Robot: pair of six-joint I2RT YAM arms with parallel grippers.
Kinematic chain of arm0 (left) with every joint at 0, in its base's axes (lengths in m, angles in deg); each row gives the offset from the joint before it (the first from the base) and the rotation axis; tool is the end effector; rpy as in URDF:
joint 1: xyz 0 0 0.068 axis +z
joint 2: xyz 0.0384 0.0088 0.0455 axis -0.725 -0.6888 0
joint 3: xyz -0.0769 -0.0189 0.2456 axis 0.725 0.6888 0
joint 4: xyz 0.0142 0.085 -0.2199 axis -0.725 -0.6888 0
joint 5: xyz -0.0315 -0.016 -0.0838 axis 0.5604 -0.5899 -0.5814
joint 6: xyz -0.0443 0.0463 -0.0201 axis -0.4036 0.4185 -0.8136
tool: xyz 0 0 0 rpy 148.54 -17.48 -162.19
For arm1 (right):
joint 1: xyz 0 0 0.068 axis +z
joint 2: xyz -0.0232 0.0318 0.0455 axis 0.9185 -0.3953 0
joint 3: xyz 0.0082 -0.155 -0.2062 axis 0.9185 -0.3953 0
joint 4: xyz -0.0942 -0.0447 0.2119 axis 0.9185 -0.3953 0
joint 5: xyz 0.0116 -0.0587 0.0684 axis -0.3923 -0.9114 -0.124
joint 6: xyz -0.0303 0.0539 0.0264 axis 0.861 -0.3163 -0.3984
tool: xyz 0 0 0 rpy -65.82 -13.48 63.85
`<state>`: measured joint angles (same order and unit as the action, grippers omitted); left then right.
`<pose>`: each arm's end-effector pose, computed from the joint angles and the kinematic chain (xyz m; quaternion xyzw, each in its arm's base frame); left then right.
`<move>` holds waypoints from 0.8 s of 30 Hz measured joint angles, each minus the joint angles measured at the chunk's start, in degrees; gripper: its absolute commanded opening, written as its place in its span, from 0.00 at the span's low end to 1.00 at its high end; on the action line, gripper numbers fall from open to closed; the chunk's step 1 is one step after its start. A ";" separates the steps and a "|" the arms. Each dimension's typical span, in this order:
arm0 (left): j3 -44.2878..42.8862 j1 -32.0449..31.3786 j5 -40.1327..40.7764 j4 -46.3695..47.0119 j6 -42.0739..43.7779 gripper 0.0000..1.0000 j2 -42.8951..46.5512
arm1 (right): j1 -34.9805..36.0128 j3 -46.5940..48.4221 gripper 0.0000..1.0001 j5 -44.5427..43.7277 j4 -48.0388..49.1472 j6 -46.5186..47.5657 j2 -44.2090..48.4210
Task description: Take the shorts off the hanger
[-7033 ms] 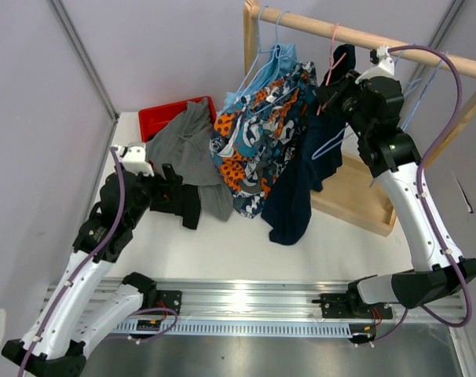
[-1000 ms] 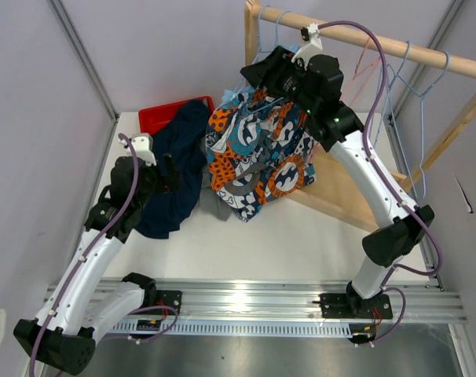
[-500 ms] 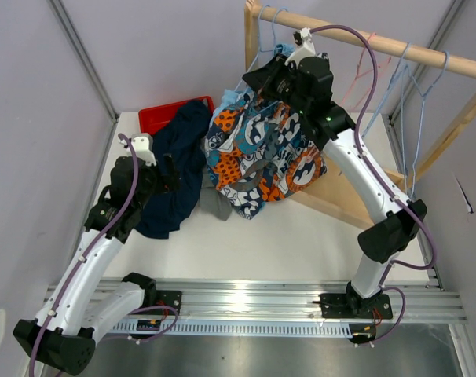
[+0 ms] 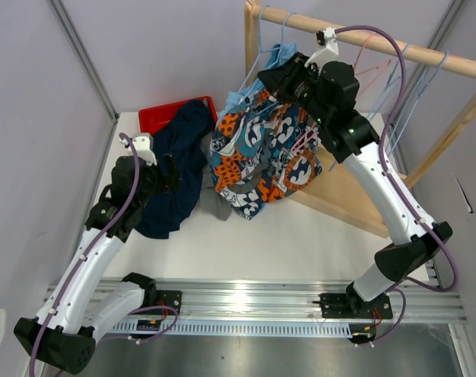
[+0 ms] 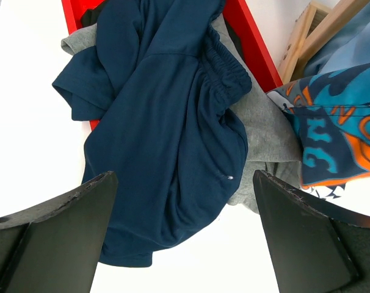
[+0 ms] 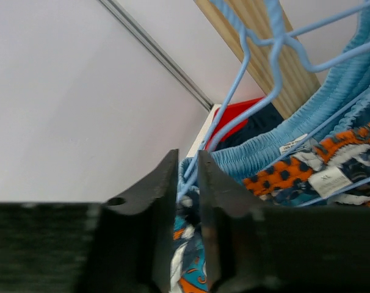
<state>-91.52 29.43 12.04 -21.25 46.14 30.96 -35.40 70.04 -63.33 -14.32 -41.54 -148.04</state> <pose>0.1837 -0.0447 0.3262 -0.0270 0.8371 -0.0569 0.5433 0.2950 0.1828 0.4934 0.0000 0.6769 0.4151 0.6079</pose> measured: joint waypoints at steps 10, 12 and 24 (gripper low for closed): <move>0.00 0.00 0.00 0.02 0.00 0.99 -0.04 | 0.02 -0.87 0.48 -0.48 0.37 0.13 2.16; 0.00 0.00 0.00 0.02 0.00 0.99 -0.04 | 0.02 -1.14 0.59 -0.61 0.31 0.20 2.16; 0.00 0.00 0.00 0.02 0.00 0.99 -0.04 | 0.02 -2.43 0.60 -1.73 0.42 0.33 1.84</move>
<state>-91.52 29.43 12.04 -21.23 46.14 30.92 -35.38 67.61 -65.05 -13.90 -41.21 -146.21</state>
